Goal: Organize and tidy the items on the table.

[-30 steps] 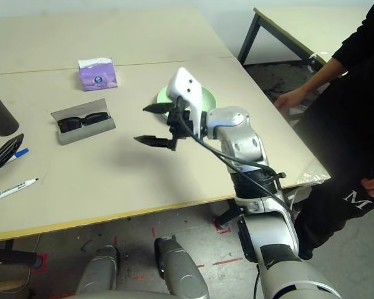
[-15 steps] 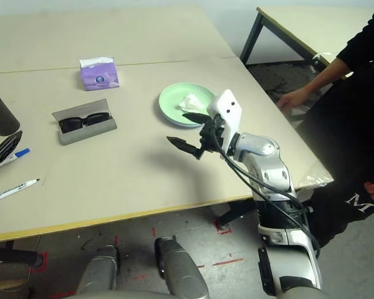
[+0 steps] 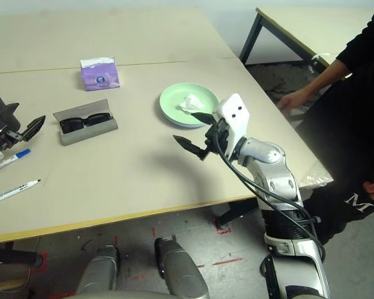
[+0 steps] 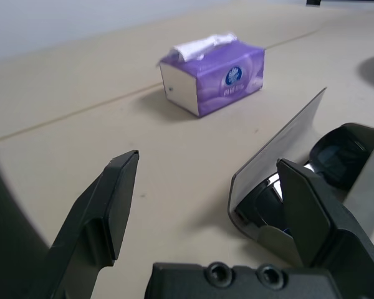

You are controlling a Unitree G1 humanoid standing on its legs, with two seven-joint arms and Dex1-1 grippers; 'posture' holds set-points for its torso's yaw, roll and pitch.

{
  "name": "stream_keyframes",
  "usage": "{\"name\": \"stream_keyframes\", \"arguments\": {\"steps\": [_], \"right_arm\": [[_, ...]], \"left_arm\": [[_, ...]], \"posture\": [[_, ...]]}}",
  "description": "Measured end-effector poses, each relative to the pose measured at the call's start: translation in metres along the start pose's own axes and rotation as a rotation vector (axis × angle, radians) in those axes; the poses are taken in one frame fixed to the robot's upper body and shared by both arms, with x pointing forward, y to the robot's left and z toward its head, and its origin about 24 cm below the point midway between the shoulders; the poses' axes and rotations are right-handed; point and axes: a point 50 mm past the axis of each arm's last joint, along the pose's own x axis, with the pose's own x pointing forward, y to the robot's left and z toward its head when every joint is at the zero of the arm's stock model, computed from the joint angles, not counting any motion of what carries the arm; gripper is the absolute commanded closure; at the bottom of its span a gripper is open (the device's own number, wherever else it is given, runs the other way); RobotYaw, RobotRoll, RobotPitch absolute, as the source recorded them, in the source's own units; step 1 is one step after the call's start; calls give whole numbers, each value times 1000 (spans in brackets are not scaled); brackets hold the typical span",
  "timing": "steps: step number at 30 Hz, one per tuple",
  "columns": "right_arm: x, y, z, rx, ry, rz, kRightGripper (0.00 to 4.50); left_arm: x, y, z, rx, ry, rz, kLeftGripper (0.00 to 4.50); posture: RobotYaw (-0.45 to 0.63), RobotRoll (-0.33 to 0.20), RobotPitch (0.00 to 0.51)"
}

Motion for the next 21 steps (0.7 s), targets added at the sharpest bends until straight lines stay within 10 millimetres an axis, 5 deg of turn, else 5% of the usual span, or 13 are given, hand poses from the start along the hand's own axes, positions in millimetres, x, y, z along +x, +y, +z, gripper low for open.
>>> {"name": "stream_keyframes", "arguments": {"steps": [13,21], "right_arm": [[-6,5,-2,-4,18,-14,0],[-7,4,-1,-9,22,-18,0]], "left_arm": [[16,-1,-1,-125,-43,87,4308],[13,3,-8,-167,-16,169,4452]], "posture": [[-206,0,166],[-210,0,167]]}}
